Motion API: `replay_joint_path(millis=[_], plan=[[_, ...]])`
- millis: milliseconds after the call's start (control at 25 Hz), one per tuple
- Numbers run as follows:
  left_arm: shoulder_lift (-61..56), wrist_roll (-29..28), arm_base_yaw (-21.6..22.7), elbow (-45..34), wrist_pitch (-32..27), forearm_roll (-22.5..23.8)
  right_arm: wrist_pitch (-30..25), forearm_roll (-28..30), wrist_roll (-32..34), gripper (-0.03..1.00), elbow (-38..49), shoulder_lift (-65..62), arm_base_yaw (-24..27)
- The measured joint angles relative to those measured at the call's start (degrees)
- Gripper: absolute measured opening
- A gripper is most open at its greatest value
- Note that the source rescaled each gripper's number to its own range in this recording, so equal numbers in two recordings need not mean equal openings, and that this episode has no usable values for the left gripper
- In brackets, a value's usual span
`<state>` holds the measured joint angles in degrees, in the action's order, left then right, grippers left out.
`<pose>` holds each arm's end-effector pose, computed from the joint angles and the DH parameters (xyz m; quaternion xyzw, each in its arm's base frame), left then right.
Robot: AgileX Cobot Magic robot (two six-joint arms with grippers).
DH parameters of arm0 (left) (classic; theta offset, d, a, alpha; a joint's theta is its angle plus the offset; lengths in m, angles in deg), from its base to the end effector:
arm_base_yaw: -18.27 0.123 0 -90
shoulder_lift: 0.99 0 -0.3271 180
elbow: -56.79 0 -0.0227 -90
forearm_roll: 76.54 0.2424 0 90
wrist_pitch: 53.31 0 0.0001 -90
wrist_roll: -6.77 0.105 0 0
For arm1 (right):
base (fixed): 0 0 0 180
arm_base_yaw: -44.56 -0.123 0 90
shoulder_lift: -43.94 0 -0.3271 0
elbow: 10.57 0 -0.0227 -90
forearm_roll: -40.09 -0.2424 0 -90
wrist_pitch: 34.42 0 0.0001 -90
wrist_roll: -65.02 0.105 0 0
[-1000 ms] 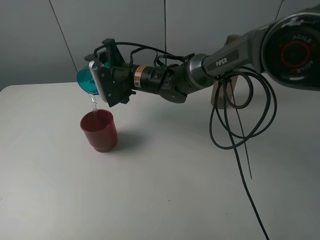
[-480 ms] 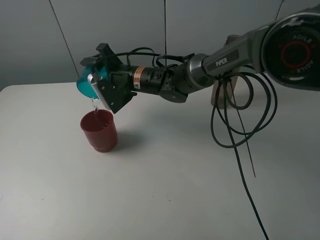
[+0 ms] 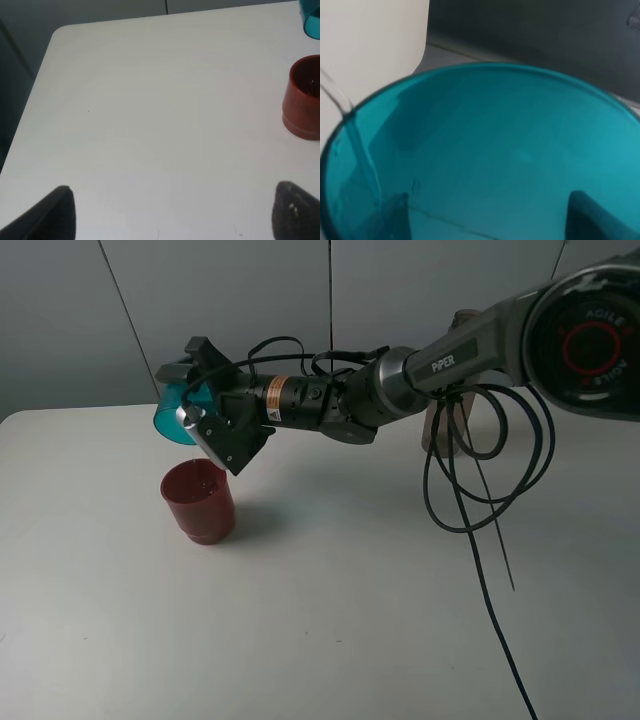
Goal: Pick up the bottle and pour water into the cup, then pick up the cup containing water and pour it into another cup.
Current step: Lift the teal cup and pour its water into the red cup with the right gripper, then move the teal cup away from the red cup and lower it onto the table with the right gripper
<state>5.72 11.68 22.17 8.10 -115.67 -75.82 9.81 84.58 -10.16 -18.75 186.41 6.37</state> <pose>-0.0453 -0.0019 0.2686 0.0072 0.8560 0.0459 0.5148 0.3920 0.3736 0.1540 -0.7551 0.0433 -0.2121 0.6188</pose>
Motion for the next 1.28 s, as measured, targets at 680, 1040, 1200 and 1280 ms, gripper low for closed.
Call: replay_joint_path(millis=[680, 1040, 1200, 1280], plan=[[0.0, 0.11, 0.0, 0.0, 0.0, 0.0, -7.15, -8.41, 33.54, 0.1, 0.0, -1.47, 0.0], [0.0, 0.22, 0.0, 0.0, 0.0, 0.0, -29.65, -12.03, 85.28, 0.1, 0.0, -8.54, 0.52], [0.0, 0.22, 0.0, 0.0, 0.0, 0.0, -34.46, -14.89, 91.45, 0.1, 2.7, -8.54, 3.32], [0.0, 0.22, 0.0, 0.0, 0.0, 0.0, -34.06, -16.86, 92.16, 0.1, 4.9, -8.54, 4.92]])
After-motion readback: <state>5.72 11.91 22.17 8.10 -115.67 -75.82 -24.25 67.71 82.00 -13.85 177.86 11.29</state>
